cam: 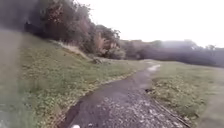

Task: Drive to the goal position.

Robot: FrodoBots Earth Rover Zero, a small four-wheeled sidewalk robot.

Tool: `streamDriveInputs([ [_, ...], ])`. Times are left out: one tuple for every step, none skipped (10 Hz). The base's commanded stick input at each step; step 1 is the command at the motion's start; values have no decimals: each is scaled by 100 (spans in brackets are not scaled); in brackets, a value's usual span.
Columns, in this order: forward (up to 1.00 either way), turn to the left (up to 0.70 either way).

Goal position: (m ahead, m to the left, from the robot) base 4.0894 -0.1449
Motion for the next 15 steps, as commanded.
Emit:
streamDriveInputs([
  [85, 0],
  [85, 0],
  [85, 0],
  [85, -26],
  [85, -34],
  [85, -34],
  [85, -24],
  [85, -13],
  [85, 0],
  [85, 0],
  [85, -16],
  [85, -34],
  [85, -34],
  [85, -34],
  [85, -34],
])
